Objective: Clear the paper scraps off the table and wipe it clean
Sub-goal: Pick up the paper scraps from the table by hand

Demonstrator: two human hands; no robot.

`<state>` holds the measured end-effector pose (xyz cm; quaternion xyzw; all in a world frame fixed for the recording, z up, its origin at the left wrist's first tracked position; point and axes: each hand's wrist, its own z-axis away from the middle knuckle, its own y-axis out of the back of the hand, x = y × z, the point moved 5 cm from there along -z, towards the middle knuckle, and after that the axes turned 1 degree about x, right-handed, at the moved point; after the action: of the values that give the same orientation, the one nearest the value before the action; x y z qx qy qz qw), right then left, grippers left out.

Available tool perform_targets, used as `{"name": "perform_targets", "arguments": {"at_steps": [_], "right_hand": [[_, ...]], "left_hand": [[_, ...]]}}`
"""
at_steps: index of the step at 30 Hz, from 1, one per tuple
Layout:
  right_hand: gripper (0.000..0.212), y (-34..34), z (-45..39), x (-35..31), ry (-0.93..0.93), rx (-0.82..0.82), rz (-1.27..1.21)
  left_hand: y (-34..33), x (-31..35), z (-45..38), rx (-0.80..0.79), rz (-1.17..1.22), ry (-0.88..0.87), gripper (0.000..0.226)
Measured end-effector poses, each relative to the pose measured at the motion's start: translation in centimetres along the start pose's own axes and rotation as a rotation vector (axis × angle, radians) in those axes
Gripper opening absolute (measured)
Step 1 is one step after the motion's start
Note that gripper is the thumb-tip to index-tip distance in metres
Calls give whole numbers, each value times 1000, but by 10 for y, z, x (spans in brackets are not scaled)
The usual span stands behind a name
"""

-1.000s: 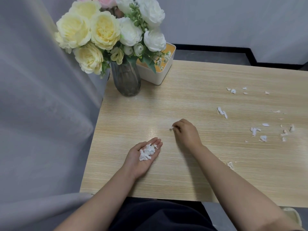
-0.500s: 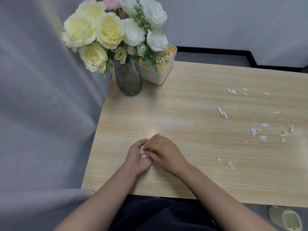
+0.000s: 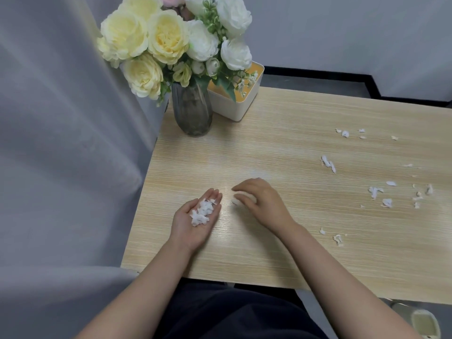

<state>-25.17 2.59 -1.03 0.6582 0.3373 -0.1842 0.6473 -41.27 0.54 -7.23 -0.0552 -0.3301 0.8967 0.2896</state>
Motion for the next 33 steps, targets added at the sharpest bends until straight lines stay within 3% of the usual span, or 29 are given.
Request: {"name": "perform_targets", "arguments": {"at_steps": [5,8,11,25,30,33], "right_hand": [[18,3,2,42,-287,-28,39],[22,-11,8,50,-344,-95,57],[27,-31,8,52,-367,-153,84],[11,-56,-7,24,-294,-117,134],[8,-59,-19,-23,-179,-78,25],[7,-66,-24,-52,-72,-95,-54]], "left_hand": [[12,24,6,-49,52,-72,35],[17,38,9,-116,95,-125,69],[23,47,12,-152,107,-143,75],[30,53,19,-179,178,-107,75],[28,50,19,-142,126,-81,44],[25,47,20,-142,134,-78,43]]}}
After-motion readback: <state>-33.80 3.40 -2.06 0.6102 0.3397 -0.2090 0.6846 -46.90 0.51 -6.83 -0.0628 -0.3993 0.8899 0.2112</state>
